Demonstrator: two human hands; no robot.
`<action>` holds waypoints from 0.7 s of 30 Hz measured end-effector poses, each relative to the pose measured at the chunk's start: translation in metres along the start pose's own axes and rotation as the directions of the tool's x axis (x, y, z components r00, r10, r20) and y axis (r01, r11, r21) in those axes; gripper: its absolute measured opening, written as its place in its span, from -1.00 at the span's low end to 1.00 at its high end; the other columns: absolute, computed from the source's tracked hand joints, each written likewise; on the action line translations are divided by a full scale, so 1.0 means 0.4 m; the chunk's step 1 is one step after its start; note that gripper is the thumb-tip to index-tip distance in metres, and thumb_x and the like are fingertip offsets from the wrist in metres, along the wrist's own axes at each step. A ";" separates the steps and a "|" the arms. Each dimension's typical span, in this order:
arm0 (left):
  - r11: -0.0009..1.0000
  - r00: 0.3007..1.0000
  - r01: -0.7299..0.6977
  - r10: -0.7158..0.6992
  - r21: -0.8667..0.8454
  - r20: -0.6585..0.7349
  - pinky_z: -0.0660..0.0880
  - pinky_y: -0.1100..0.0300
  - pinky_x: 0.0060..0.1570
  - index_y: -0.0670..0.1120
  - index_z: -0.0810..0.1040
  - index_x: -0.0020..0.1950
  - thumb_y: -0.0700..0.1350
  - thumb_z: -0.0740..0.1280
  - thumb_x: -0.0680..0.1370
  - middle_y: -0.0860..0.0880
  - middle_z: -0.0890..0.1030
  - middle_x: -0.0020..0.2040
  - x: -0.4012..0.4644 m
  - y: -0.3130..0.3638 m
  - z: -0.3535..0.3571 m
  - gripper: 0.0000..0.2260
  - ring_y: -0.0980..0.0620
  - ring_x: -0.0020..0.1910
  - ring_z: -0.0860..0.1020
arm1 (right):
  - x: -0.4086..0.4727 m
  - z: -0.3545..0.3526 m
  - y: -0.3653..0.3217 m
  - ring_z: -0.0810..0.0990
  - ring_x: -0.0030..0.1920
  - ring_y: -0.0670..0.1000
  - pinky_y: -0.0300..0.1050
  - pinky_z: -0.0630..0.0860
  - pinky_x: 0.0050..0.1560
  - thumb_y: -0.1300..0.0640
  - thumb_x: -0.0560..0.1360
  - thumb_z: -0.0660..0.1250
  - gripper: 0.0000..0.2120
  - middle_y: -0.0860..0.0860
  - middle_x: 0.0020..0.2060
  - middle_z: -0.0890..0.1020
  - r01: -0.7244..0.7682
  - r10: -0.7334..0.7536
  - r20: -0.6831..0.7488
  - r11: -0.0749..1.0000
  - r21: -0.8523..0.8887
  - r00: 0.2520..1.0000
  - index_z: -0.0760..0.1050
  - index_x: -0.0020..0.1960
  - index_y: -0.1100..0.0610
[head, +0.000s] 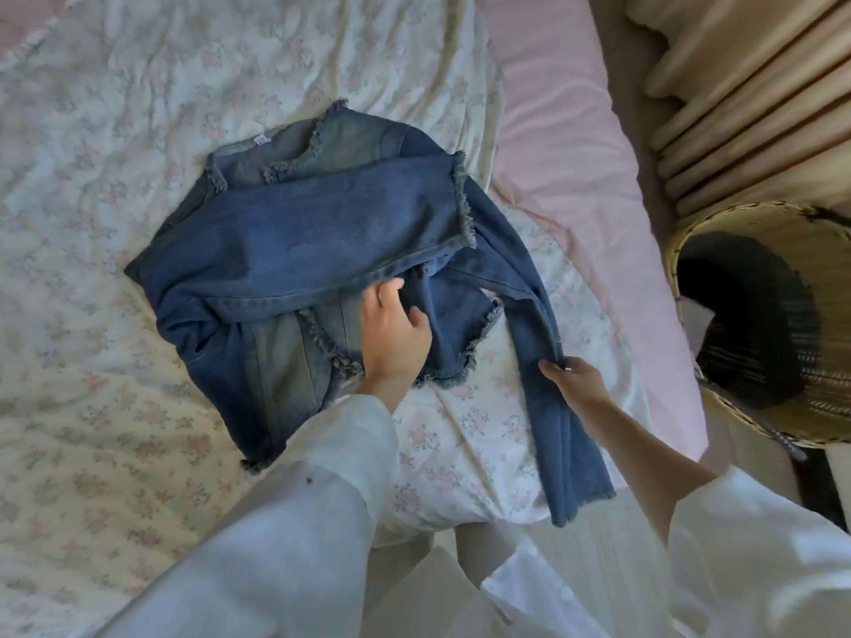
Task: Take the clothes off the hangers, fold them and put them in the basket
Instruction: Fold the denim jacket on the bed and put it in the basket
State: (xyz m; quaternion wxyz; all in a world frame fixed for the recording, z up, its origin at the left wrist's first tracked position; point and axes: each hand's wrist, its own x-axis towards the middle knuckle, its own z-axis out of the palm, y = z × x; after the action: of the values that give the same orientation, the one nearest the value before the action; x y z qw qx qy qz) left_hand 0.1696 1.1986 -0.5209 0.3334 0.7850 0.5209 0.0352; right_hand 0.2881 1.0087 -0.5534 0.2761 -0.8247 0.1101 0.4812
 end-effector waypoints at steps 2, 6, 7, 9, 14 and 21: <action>0.985 0.986 -0.164 0.161 0.057 0.052 0.36 0.01 0.23 -0.21 0.44 0.27 -0.23 0.29 0.50 -0.17 0.42 0.28 0.019 0.051 0.028 -0.66 -0.17 0.25 0.38 | -0.001 -0.025 0.018 0.49 0.06 0.13 0.00 0.42 0.13 0.07 0.58 0.17 -0.70 0.13 0.06 0.52 -0.061 0.052 0.046 0.973 0.222 0.998 0.48 0.22 0.19; 0.841 0.861 -0.485 0.410 0.241 0.303 0.21 -0.07 0.33 -0.06 0.38 0.38 -0.02 0.23 0.53 -0.03 0.35 0.40 0.052 0.144 0.095 -0.58 -0.07 0.42 0.24 | 0.012 -0.052 0.067 0.48 -0.01 0.07 -0.13 0.40 0.02 0.14 0.57 0.19 -0.81 0.12 0.00 0.55 -0.032 0.024 0.037 0.970 0.239 0.999 0.50 0.10 0.16; 0.785 0.821 -0.545 0.428 0.295 0.379 0.11 -0.11 0.39 -0.03 0.37 0.39 0.00 0.20 0.54 -0.01 0.35 0.40 0.054 0.166 0.113 -0.59 -0.05 0.45 0.19 | 0.015 -0.053 0.080 0.47 -0.05 0.07 -0.14 0.38 -0.07 0.15 0.55 0.22 -0.88 0.10 -0.09 0.55 -0.001 -0.002 0.072 0.999 0.035 0.997 0.51 -0.01 0.16; 0.691 0.778 -0.603 0.401 0.398 0.483 -0.05 -0.18 0.42 -0.03 0.40 0.36 0.01 0.16 0.56 0.00 0.39 0.36 0.054 0.192 0.138 -0.62 -0.04 0.45 0.17 | 0.018 -0.044 0.097 0.46 -0.12 0.09 -0.12 0.31 -0.19 0.16 0.54 0.23 -0.88 0.09 -0.20 0.50 0.065 -0.024 0.143 0.954 -0.292 0.989 0.46 -0.11 0.20; 0.558 0.761 -0.636 0.336 0.533 0.555 -0.12 -0.24 0.43 -0.05 0.45 0.20 -0.08 0.14 0.60 -0.04 0.46 0.16 0.054 0.202 0.157 -0.79 -0.05 0.27 0.36 | 0.027 -0.077 0.109 0.44 -0.12 0.11 -0.11 0.29 -0.27 0.21 0.55 0.19 -0.89 0.11 -0.19 0.50 0.097 -0.099 -0.030 0.994 -0.058 0.995 0.44 -0.11 0.22; 0.607 0.631 -0.707 0.311 0.363 0.711 0.00 -0.01 0.44 -0.05 0.49 0.10 -0.11 0.19 0.54 0.00 0.28 0.43 0.044 0.186 0.157 -0.82 0.00 0.43 0.20 | 0.051 -0.233 -0.007 0.44 0.12 0.20 0.09 0.26 0.20 0.15 0.57 0.16 -0.79 0.17 0.05 0.52 0.229 -0.284 -0.662 0.958 -0.171 0.693 0.50 0.12 0.16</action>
State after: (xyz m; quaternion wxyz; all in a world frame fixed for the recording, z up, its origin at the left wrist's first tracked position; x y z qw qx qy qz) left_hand 0.2620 1.1653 -0.5331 0.1744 0.9379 0.1116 -0.2785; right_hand 0.3679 0.9605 -0.5340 0.2495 -0.9600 0.0692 0.1063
